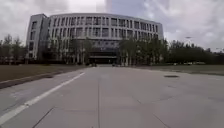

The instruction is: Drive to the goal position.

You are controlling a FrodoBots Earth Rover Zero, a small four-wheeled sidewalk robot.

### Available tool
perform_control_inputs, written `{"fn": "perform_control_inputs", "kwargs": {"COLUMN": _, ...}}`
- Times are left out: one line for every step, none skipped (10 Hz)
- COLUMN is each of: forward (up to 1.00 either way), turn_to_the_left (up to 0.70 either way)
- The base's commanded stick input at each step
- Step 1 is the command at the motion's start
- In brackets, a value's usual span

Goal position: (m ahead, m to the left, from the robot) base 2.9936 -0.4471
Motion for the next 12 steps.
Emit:
{"fn": "perform_control_inputs", "kwargs": {"forward": 0.50, "turn_to_the_left": 0.48}}
{"fn": "perform_control_inputs", "kwargs": {"forward": 0.50, "turn_to_the_left": 0.48}}
{"fn": "perform_control_inputs", "kwargs": {"forward": 0.50, "turn_to_the_left": 0.00}}
{"fn": "perform_control_inputs", "kwargs": {"forward": 0.50, "turn_to_the_left": -0.02}}
{"fn": "perform_control_inputs", "kwargs": {"forward": 0.50, "turn_to_the_left": -0.02}}
{"fn": "perform_control_inputs", "kwargs": {"forward": 0.50, "turn_to_the_left": -0.02}}
{"fn": "perform_control_inputs", "kwargs": {"forward": 0.50, "turn_to_the_left": -0.02}}
{"fn": "perform_control_inputs", "kwargs": {"forward": 0.50, "turn_to_the_left": -0.02}}
{"fn": "perform_control_inputs", "kwargs": {"forward": 0.50, "turn_to_the_left": -0.02}}
{"fn": "perform_control_inputs", "kwargs": {"forward": 0.50, "turn_to_the_left": -0.02}}
{"fn": "perform_control_inputs", "kwargs": {"forward": 0.50, "turn_to_the_left": -0.02}}
{"fn": "perform_control_inputs", "kwargs": {"forward": 0.50, "turn_to_the_left": -0.02}}
